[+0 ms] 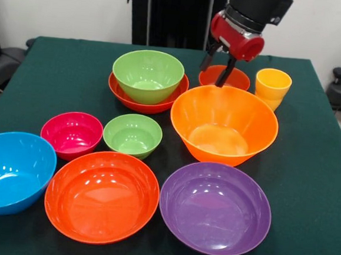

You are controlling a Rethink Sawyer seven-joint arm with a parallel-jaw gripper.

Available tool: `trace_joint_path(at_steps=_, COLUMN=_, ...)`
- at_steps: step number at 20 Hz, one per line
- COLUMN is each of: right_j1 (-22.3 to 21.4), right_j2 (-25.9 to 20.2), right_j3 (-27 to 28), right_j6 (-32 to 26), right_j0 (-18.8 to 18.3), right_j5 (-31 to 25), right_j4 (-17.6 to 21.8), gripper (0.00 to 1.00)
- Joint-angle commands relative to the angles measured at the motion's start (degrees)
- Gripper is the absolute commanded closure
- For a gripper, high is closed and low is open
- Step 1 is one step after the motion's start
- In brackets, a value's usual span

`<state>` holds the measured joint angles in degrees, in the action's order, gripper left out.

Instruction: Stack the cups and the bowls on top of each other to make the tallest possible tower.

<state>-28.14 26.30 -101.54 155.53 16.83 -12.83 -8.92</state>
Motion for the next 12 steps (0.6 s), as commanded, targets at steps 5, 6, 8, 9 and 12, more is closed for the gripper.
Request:
trace_joint_path(at_steps=5, right_j1=7.5, right_j2=-2.9, right_j3=2.2, right_j6=4.9, right_j0=-1.6, right_j5=4.8, right_j4=-0.1, gripper=0.00)
trace_joint_path(at_steps=6, right_j1=7.5, right_j2=-2.9, right_j3=2.5, right_j6=5.0, right_j0=-1.4, right_j5=4.5, right_j4=-0.4, gripper=0.00)
trace_joint_path(at_steps=8, right_j1=7.4, right_j2=-2.9, right_j3=2.7, right_j6=4.9, right_j0=-1.3, right_j5=4.0, right_j4=-0.6, gripper=0.00)
trace_joint_path(at_steps=9, right_j1=7.4, right_j2=-3.0, right_j3=2.6, right_j6=4.9, right_j0=-1.5, right_j5=4.3, right_j4=-0.6, gripper=0.00)
trace_joint_path(at_steps=12, right_j1=7.9, right_j2=-2.6, right_j3=3.4, right_j6=4.8, right_j0=-1.1, right_j5=3.6, right_j4=-0.8, gripper=0.00)
